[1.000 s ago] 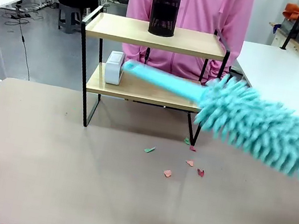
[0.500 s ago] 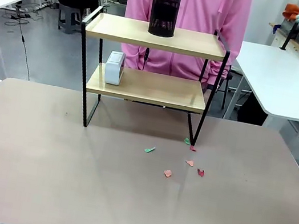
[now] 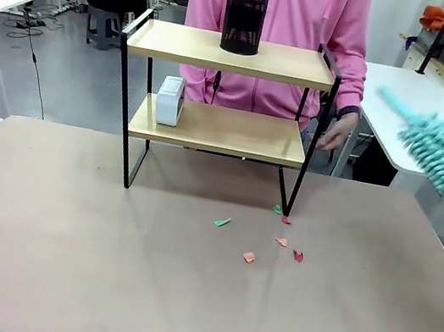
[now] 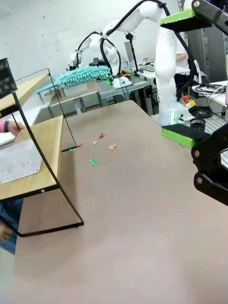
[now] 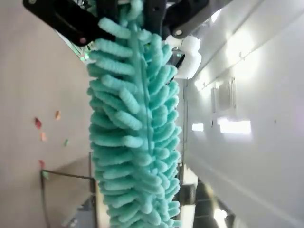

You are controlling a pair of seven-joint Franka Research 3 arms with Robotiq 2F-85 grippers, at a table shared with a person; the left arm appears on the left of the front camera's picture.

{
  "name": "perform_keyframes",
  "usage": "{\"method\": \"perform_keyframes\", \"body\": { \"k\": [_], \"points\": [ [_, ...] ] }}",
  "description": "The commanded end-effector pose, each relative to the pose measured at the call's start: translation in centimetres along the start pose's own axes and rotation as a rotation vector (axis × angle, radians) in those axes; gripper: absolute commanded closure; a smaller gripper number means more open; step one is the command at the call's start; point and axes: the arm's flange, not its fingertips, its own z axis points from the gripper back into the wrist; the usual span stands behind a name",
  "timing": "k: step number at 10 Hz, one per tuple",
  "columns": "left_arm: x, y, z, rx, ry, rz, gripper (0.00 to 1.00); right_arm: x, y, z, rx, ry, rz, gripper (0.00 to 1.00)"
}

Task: Clean the shelf.
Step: Hand the Duster back to the human.

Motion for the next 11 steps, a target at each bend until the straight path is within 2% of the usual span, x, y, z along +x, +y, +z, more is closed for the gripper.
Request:
{"method": "perform_keyframes", "body": {
  "k": [1, 2, 3, 11],
  "points": [
    [-0.1, -0.1, 0.4, -0.003, 0.008, -0.006, 0.00, 0.5, 0.8, -1.0, 0.017, -0.039, -0.062, 1.00],
    [-0.1, -0.1, 0.4, -0.003, 0.008, -0.006, 0.00, 0.5, 0.7, -1.3, -0.040, -0.055, -0.055, 1.00],
    [-0.1, -0.1, 0.4, -0.003, 0.008, -0.006, 0.00, 0.3, -0.8, -0.4, -0.007, -0.005, -0.037, 1.00],
    [-0.1, -0.1, 0.4, -0.003, 0.008, -0.006, 0.00, 0.3, -0.8, -0.4, -0.007, -0.005, -0.037, 1.00]
  ]
}}
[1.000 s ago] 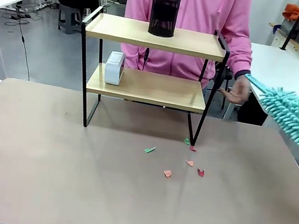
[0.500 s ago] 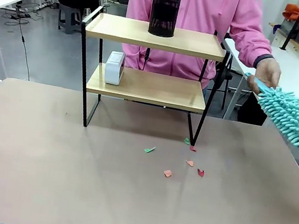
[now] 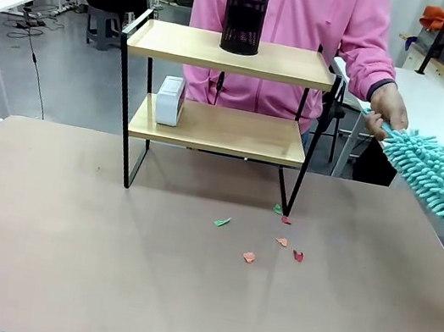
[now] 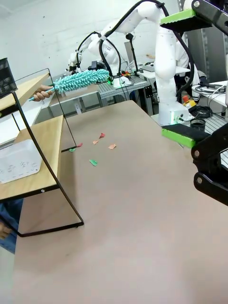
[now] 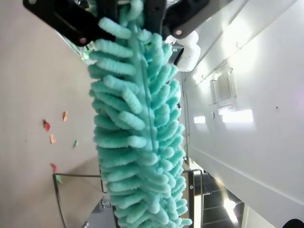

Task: Clean the shelf.
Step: Hand the Duster back to the human.

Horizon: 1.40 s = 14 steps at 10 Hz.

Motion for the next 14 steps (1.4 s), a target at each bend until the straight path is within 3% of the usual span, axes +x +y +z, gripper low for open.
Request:
{"method": "perform_keyframes", "body": {
  "k": [1, 2, 3, 4, 7, 12, 14],
  "points": [
    [-0.1, -0.1, 0.4, -0.003, 0.008, -0.006, 0.00, 0.0, 0.0, 0.0, 0.000, 0.000, 0.000, 0.83],
    [-0.1, -0.1, 0.4, -0.003, 0.008, -0.006, 0.00, 0.0, 0.0, 0.0, 0.014, 0.009, -0.008, 0.29],
    [-0.1, -0.1, 0.4, -0.003, 0.008, -0.006, 0.00, 0.0, 0.0, 0.0, 0.012, 0.006, -0.007, 0.27],
    [-0.1, -0.1, 0.4, -0.003, 0.008, -0.006, 0.00, -0.1, 0.0, 0.1, 0.008, 0.002, -0.004, 0.00],
    [-0.1, -0.1, 0.4, -0.003, 0.008, -0.006, 0.00, -0.2, 0.1, 0.3, 0.016, 0.004, -0.010, 0.03],
    [0.0, 0.0, 0.0, 0.000, 0.000, 0.000, 0.00, -1.5, 1.3, 0.7, 0.009, -0.004, 0.001, 0.00],
    [-1.3, -1.2, -2.5, -0.102, 0.081, -0.032, 0.00, -2.9, 2.2, -0.9, 0.021, -0.012, -0.070, 0.00]
  ]
}}
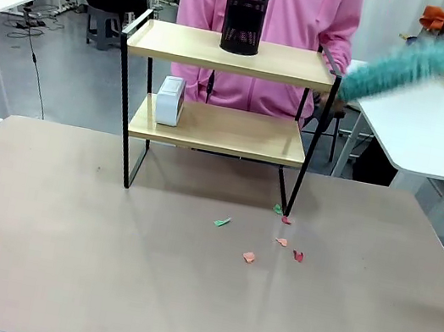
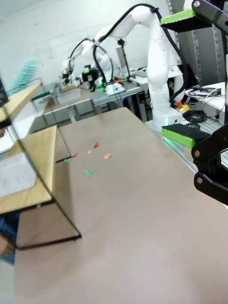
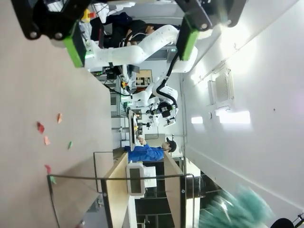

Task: Clean the shelf.
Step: Hand the Duster back to the human.

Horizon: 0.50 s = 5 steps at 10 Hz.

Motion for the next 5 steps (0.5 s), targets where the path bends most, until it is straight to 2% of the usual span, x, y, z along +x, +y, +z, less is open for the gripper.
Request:
{"method": "perform_keyframes", "body": {
  "k": [1, 2, 4, 5],
  "points": [
    [-0.6, 0.9, -5.0, -0.036, 0.045, -0.010, 0.00, -2.7, 1.7, -3.7, -0.026, -0.003, -0.071, 0.00],
    [-0.8, 1.7, -7.9, -0.096, 0.100, 0.030, 0.00, -3.7, 2.5, -7.0, -0.018, -0.014, -0.070, 0.00],
    [-1.9, 3.5, -12.3, -0.032, 0.105, 0.015, 0.00, -5.2, 3.4, -14.1, -0.041, 0.004, -0.046, 0.00],
    [-2.4, 4.9, -13.9, -0.064, 0.095, 0.071, 0.00, -6.2, 3.5, -17.1, -0.065, 0.054, -0.028, 0.00]
  ]
}}
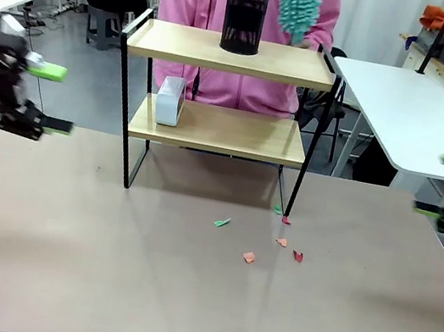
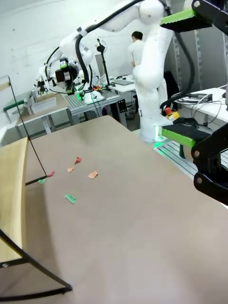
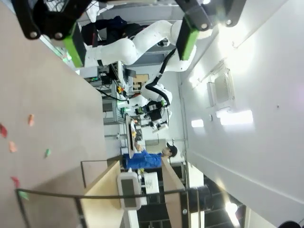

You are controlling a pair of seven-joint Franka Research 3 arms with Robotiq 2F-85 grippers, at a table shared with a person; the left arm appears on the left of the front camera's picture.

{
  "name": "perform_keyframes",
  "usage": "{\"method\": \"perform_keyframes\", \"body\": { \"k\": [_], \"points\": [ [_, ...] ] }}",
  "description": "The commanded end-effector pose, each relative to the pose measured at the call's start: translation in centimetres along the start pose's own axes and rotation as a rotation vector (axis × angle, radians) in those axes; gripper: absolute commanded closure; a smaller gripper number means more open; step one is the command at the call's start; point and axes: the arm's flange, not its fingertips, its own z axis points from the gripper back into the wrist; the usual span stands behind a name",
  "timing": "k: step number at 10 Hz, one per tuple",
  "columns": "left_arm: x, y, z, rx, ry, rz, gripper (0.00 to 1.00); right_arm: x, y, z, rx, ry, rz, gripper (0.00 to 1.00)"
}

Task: Clean the shelf.
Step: Hand the Duster back to the human.

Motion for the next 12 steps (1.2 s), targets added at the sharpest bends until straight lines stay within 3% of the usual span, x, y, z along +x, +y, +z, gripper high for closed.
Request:
{"method": "perform_keyframes", "body": {
  "k": [1, 2, 12],
  "points": [
    [-0.4, 3.2, -1.2, 0.097, -0.085, 0.040, 0.00, -5.6, -0.8, -6.6, -0.050, 0.019, 0.020, 0.00],
    [0.0, 0.0, 0.0, 0.000, 0.000, 0.000, 0.00, 0.0, 0.0, 0.0, 0.000, 0.000, 0.000, 0.00],
    [0.0, 0.0, 0.0, 0.000, 0.000, 0.000, 0.00, 0.0, 0.0, 0.0, 0.000, 0.000, 0.000, 0.00]
  ]
}}
